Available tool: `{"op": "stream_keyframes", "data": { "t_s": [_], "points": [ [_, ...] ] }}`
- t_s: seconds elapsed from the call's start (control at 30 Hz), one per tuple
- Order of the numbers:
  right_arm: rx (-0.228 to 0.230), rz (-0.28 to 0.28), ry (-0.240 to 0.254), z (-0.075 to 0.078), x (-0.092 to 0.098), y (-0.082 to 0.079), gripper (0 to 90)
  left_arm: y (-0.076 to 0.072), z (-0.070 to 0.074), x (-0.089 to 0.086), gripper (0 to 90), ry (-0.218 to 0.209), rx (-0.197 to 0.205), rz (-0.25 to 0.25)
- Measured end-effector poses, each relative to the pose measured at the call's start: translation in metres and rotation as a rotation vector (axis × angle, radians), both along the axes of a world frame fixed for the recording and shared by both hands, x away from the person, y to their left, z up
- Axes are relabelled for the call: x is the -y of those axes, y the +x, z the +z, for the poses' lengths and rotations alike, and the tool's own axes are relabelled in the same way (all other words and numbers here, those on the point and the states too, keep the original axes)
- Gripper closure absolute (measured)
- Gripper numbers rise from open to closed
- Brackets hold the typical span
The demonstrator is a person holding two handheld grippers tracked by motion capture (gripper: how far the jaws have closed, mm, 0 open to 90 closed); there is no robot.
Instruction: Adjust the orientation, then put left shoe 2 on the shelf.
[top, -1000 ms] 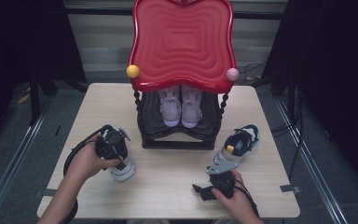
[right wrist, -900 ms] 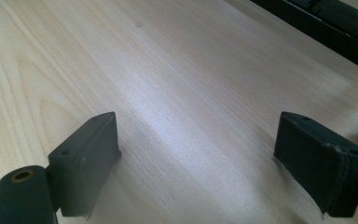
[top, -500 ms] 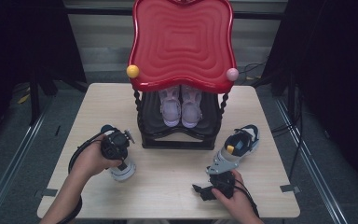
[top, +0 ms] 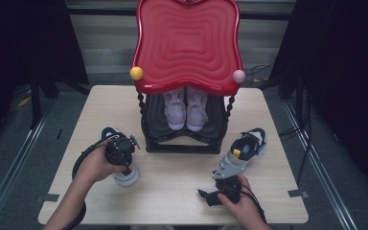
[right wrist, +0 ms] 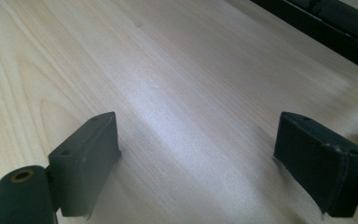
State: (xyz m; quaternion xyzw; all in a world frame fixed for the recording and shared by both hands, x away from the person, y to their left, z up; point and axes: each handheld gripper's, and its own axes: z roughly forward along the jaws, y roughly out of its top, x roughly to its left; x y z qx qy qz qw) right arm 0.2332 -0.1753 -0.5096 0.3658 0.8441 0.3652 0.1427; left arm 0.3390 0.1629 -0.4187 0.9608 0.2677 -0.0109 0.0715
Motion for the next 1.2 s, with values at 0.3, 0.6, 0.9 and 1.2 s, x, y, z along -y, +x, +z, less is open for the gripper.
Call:
{"op": "stream_keyframes", "data": {
  "t_s": [0.3,0.6,0.9,1.2],
  "points": [
    [0.001,-0.001,-0.001,0.000,0.000,0.000,13.2,0.001,0.011,-0.004,72.5,-0.004,-0.009,0.003],
    [0.001,-0.001,-0.001,0.000,0.000,0.000,13.2,-0.002,0.033,-0.005,72.3,-0.023,-0.012,-0.023],
    [0.002,-0.002,0.001,0.000,0.000,0.000,13.2,-0.002,0.062,-0.009,72.0,-0.013,0.017,-0.042],
    [0.000,-0.003,0.002,0.000,0.000,0.000,13.2,-0.002,0.092,-0.005,71.6,-0.012,0.049,-0.081]
  ]
}}
